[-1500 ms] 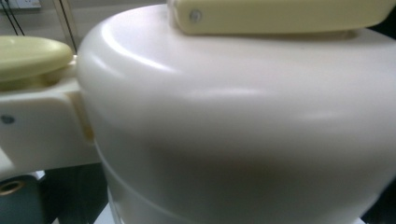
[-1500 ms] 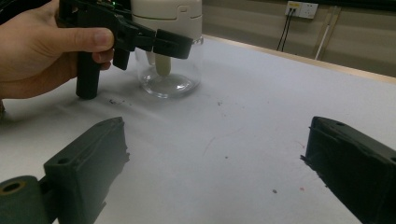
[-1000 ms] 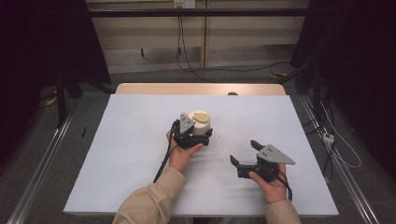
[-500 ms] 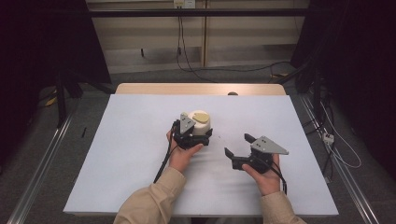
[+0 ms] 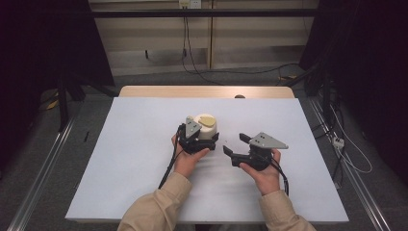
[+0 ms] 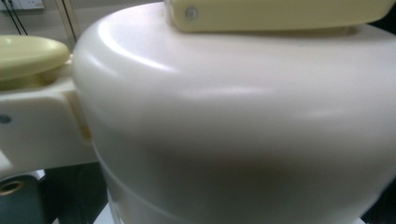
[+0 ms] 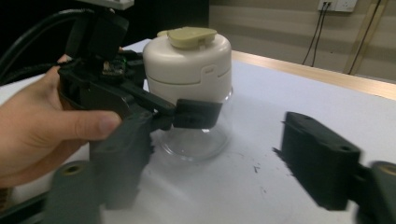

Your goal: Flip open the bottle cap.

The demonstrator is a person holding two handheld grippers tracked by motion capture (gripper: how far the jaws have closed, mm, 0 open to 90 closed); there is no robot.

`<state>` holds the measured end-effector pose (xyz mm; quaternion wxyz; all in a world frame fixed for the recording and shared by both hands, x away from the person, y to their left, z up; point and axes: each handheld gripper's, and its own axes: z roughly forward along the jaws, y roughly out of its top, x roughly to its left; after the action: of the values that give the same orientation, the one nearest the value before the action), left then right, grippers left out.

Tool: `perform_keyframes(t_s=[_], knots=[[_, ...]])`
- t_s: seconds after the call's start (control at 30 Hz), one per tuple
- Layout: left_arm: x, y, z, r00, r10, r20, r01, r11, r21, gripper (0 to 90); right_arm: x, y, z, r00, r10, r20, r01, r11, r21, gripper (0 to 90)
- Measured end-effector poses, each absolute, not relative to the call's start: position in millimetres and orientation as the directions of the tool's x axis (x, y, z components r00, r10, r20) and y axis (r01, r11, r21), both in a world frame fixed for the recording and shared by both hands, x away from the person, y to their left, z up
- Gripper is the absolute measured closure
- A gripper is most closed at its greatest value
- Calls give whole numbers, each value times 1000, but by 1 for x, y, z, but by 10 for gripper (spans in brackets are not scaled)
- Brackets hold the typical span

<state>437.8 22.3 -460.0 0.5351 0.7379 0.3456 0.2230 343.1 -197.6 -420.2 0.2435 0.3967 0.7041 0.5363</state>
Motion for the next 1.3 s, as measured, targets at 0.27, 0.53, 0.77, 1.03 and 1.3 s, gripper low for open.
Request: perform_keyframes(t_s=[0.27, 0.53, 0.77, 1.03, 1.3], knots=[[438, 22, -460, 660, 750, -41, 271, -188, 944, 50, 353, -191, -414, -598, 797, 86, 299, 122, 946, 547], [437, 21, -460, 658, 752, -38, 271, -190, 944, 50, 366, -191, -410, -612, 784, 104, 309, 116, 944, 712], [437, 22, -460, 659, 752, -31, 269, -197, 943, 50, 376, -189, -405, -624, 773, 112, 336, 135, 932, 807], [437, 21, -460, 659, 752, -28, 269, -200, 942, 50, 384, -186, -399, -633, 767, 105, 353, 166, 921, 900], [437, 21, -460, 657, 753, -26, 268, -202, 942, 50, 389, -179, -394, -641, 764, 74, 340, 196, 920, 900]])
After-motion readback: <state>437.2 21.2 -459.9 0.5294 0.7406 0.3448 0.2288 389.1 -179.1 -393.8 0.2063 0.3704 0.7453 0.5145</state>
